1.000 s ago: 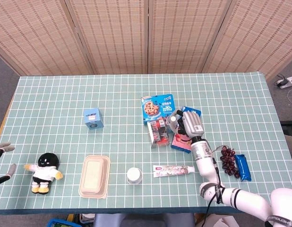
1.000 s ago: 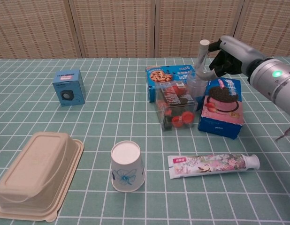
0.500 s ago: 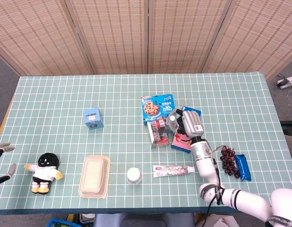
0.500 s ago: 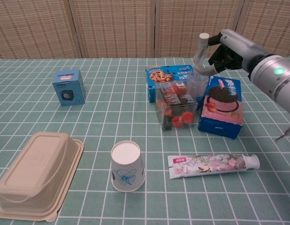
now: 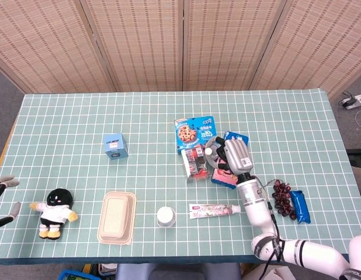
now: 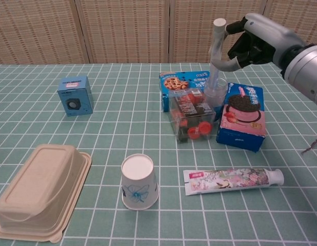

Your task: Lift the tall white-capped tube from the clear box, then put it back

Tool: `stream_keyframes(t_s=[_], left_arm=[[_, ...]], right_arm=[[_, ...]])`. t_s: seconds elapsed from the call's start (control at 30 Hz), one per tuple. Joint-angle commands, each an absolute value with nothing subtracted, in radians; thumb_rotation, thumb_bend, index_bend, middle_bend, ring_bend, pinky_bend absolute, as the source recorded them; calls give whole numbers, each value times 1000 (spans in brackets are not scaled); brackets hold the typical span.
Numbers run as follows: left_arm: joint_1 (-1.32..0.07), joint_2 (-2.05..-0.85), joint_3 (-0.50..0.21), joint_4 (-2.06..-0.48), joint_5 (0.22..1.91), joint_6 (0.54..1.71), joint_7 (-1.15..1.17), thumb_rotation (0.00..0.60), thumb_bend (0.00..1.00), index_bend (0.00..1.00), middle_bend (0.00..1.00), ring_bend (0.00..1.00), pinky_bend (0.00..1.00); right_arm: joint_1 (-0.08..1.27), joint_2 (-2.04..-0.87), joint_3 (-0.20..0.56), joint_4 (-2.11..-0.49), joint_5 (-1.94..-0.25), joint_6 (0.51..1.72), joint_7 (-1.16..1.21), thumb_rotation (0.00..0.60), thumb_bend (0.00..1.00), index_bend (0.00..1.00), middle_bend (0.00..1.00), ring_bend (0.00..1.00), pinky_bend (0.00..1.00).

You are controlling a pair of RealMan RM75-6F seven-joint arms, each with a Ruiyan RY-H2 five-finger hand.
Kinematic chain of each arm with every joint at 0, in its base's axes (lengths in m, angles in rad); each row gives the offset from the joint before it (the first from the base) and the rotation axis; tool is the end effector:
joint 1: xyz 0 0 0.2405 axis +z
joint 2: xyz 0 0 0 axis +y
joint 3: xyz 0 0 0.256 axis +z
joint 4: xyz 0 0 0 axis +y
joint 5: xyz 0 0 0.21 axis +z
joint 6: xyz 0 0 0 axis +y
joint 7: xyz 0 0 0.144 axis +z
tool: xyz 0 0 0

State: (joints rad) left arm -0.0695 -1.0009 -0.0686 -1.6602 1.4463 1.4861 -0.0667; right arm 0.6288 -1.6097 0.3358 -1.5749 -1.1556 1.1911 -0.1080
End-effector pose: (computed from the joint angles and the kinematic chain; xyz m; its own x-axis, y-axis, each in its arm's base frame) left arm -0.3168 0.1797 0.1985 0.3927 -0.0194 0.9194 0.9186 0.0549 -0.3912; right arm -0.1240 -0.3405 0.0201 -0.0424 -0.0991 0.9942 -0.9686 -0.2397 -0.0652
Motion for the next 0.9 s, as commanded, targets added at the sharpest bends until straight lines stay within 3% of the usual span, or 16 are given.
stream_keyframes(t_s=[0.03,0.63,0.9], left_arm=[[-70,-1001,-69,-1660,1446,1485,-66,600,358,378,239,181,337],[-73,-1003,-69,-1662,1440,1480,-58,600,358,378,239,181,337],[-71,-1001,-68,-1662,1444,1484,-65,600,358,378,239,181,337]], right_arm=[[610,-1576,323,-1632,-1177,1217,-131,600,621,708,1000,1000,1000],[549,-1471,281,-1874,-1299,1321,-191,600,625,711,1000,1000,1000],[521,-1408,273,-1938,-1381,1312,42,600,645,726,1000,1000,1000]])
